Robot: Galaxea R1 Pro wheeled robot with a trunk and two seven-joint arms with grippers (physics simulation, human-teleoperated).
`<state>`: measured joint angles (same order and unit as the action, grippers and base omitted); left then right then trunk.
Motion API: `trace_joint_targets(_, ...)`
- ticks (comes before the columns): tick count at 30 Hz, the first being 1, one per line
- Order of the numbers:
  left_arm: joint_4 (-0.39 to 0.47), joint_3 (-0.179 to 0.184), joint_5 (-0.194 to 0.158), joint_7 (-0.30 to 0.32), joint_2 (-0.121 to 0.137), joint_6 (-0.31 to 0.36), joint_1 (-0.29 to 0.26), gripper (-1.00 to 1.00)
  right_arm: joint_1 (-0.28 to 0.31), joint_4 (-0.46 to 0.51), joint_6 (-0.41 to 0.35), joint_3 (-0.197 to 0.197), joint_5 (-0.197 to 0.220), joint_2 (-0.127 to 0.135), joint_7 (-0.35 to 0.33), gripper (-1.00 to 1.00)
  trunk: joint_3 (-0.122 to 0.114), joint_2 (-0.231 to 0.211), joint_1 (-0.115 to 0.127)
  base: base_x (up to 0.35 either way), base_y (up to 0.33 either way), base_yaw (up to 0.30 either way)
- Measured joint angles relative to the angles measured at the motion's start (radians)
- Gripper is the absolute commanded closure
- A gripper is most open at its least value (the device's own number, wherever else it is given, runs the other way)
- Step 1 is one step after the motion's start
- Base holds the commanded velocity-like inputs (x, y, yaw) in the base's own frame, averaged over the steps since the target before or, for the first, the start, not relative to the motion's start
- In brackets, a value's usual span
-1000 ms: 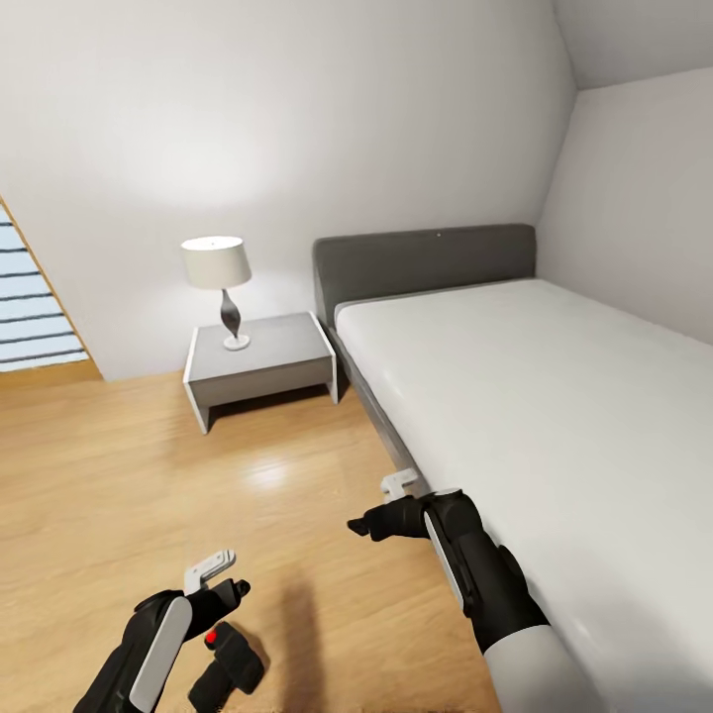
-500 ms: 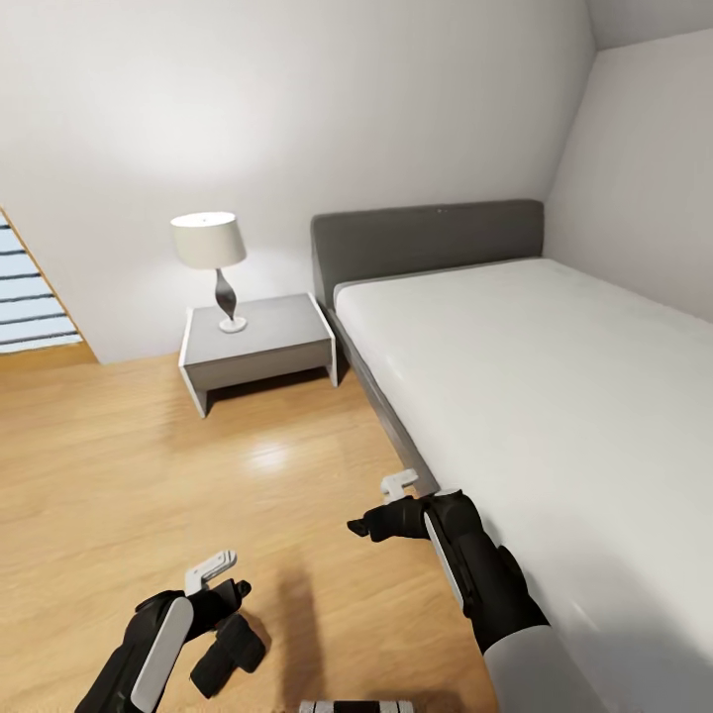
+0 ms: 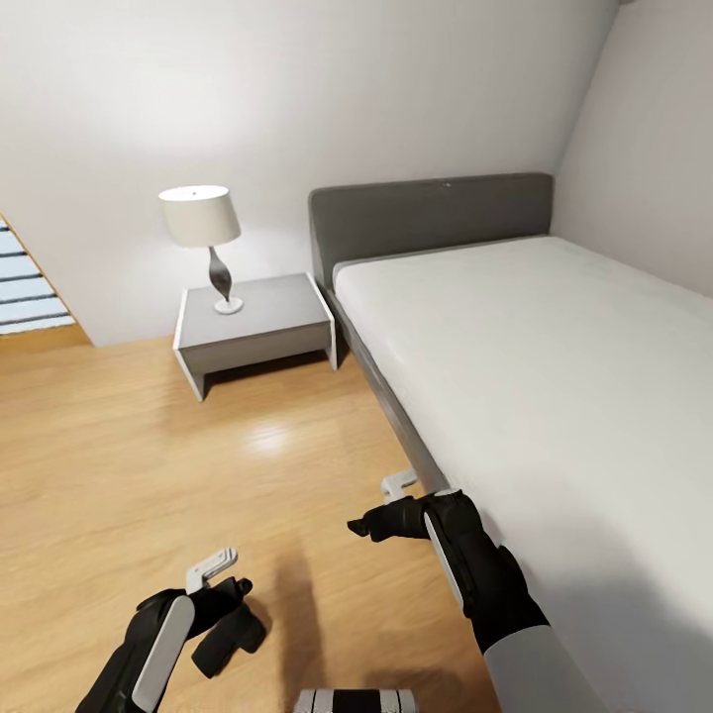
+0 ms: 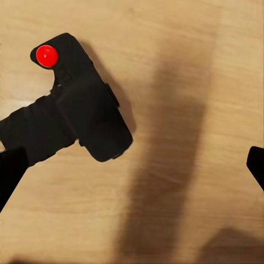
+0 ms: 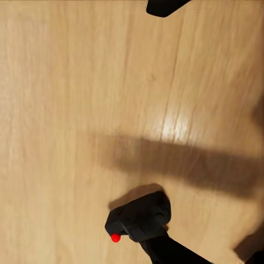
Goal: Attach the digital camera to the camera tripod in the bedroom.
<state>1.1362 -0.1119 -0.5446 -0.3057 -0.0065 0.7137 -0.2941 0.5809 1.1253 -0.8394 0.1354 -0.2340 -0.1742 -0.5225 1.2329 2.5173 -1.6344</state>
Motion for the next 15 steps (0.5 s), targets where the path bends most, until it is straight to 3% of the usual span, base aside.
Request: trace_joint_targets(15, 0.006, 0.000, -0.008, -0.035, -0.001, -0.001, 0.000, -1.00, 0.000, 0.000, -0.001, 0.000, 0.000, 0.000, 0.000, -1.00, 0.058, 0.004, -0.007, 0.000, 0.000, 0.000)
